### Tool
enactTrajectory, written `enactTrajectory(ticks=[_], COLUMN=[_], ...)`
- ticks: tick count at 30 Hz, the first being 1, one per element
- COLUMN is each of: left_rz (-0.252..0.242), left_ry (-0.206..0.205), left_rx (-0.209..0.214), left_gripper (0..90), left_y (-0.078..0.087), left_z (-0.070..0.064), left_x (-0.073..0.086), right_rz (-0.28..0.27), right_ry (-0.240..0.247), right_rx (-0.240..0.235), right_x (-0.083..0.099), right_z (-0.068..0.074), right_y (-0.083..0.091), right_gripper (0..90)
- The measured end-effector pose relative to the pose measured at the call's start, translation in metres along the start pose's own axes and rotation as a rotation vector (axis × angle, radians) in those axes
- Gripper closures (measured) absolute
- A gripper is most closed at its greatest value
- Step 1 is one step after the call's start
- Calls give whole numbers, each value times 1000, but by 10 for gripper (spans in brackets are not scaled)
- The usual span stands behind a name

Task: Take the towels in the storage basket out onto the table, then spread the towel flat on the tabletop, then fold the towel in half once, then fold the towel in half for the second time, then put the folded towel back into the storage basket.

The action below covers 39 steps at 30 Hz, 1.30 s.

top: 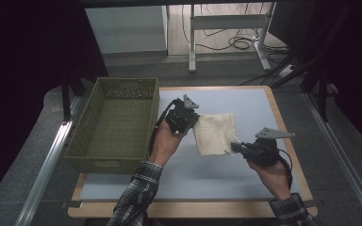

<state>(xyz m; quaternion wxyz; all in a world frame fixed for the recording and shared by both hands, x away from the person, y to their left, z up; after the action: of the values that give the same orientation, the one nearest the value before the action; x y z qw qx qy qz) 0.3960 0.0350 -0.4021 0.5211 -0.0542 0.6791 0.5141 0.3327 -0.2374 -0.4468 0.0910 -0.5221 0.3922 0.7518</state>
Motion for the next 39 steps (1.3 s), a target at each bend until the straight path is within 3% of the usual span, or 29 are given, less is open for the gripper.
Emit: enactTrajectory(ticks=[9,23,39], left_rz=[-5,-23,-26], left_ry=[16,78,126], left_rx=[-34,-64,-90], left_gripper=[863,863,863], left_y=[16,48,66], left_z=[16,49,81], left_x=[2,11,24], right_rz=[-1,-1,1], right_ry=[18,19,43], right_rx=[-23,-88,-111], right_x=[-16,-47,-72], right_z=[11,29,49], right_y=[-17,-41,-67], right_gripper=[817,816,816])
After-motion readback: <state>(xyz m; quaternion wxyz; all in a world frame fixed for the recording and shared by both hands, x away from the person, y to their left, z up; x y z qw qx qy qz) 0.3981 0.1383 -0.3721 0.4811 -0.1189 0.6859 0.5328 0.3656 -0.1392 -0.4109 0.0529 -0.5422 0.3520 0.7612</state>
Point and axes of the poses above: each handheld gripper's, and its own axes: y roughly backward along the jaws, x roughly out of its underside, z roughly to its left, the point moved 1 cm from there along -y, roughly forward along the jaws, and after that the axes turned 2 degrees about y, right-handed, at the moved point
